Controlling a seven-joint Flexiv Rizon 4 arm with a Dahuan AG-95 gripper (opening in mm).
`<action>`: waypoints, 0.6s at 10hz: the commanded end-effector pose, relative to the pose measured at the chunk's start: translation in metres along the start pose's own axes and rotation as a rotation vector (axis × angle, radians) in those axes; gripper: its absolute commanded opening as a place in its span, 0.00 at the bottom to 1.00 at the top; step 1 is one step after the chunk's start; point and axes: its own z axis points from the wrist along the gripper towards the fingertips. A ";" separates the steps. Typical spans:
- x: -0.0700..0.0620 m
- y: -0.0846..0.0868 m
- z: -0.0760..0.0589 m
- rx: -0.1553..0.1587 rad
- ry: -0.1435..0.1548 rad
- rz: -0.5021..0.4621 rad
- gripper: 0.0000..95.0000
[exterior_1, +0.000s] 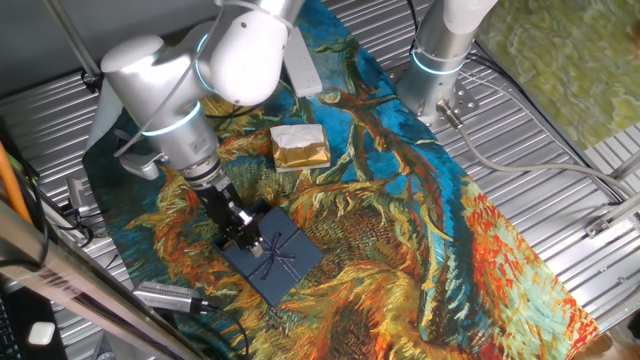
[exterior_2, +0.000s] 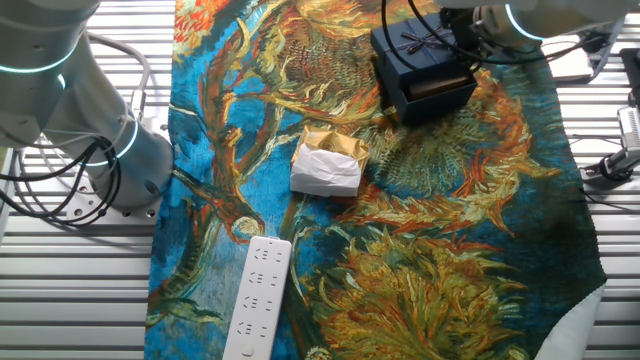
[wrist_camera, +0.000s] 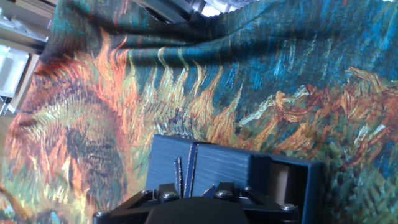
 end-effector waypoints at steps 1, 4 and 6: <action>0.000 0.000 0.000 0.000 0.000 0.002 0.40; -0.003 0.001 0.004 0.001 -0.003 0.007 0.40; -0.006 0.002 0.007 -0.008 -0.008 0.009 0.40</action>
